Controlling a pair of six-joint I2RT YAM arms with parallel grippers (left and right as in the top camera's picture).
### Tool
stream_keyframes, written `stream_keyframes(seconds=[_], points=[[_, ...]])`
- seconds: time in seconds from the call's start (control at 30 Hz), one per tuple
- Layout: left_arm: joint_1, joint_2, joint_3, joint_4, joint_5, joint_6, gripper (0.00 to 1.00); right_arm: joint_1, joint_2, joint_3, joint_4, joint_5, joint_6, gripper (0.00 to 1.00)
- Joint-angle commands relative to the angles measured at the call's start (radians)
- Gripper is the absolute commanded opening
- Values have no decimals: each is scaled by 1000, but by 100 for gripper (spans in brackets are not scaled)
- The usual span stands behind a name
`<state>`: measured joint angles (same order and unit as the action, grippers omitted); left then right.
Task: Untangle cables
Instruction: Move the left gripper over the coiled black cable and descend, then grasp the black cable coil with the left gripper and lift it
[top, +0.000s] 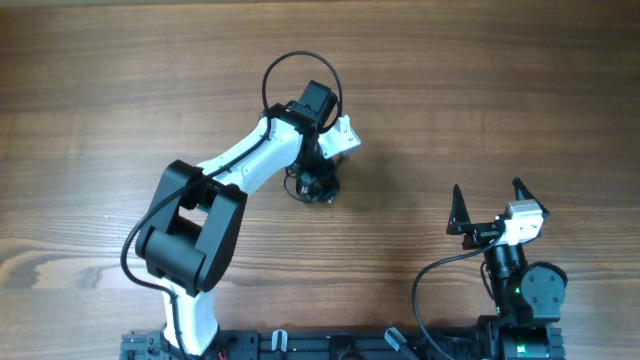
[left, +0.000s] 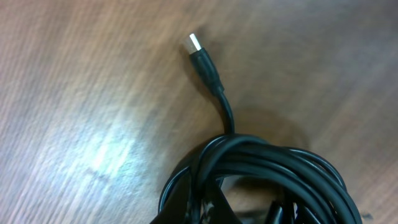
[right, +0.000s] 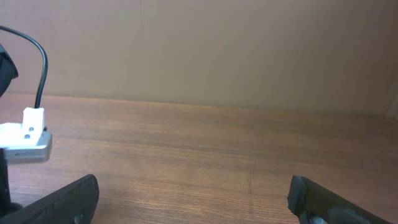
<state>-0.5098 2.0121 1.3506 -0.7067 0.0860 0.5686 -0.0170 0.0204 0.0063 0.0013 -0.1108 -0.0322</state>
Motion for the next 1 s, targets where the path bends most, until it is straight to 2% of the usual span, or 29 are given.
stream_keyframes(seconds=[0.0,0.07,0.13,0.17,0.2,0.27,0.4,0.47,0.53,0.57,0.67,0.7,0.73,0.77,0.9,0.97], points=[[2,-58,40,12,-259,-376,4,-5,-3,-1,5,9,-13,100],[2,-101,55,6,-347,-608,4,-5,-3,-1,5,9,-13,100],[2,-153,56,-20,-363,-958,4,-5,-3,-1,5,9,-13,100],[2,-172,56,-42,-338,-1139,4,-5,-3,-1,5,9,-13,100],[2,-180,56,-58,-286,-1273,4,-5,-3,-1,5,9,-13,100],[1,-179,56,-61,-165,-1431,4,-5,-3,-1,5,9,-13,100],[-12,-179,56,-92,-47,-1501,4,-5,-3,-1,5,9,-13,100],[-29,-179,56,-92,-42,-1501,10,-5,-3,-1,5,9,-13,100],[-41,-179,56,-92,-42,-1501,10,-5,-3,-1,5,9,-13,100],[-47,-179,56,-95,-42,-1501,13,-5,-3,-1,5,9,-13,100],[-48,-179,56,-98,-118,-1500,34,-5,-3,-1,5,9,-13,100],[-43,-179,56,-98,-156,-1501,51,-5,-3,-1,5,9,-13,100],[-32,-179,56,-99,-190,-1501,73,-5,-3,-1,5,9,-13,100],[-7,-179,56,-105,-197,-1524,100,-5,-3,-1,5,9,-14,100],[90,-179,51,-178,-195,-1716,100,-5,-3,-1,5,9,-13,100],[121,-179,40,-160,-185,-1733,100,-5,-3,-1,5,9,-13,100]])
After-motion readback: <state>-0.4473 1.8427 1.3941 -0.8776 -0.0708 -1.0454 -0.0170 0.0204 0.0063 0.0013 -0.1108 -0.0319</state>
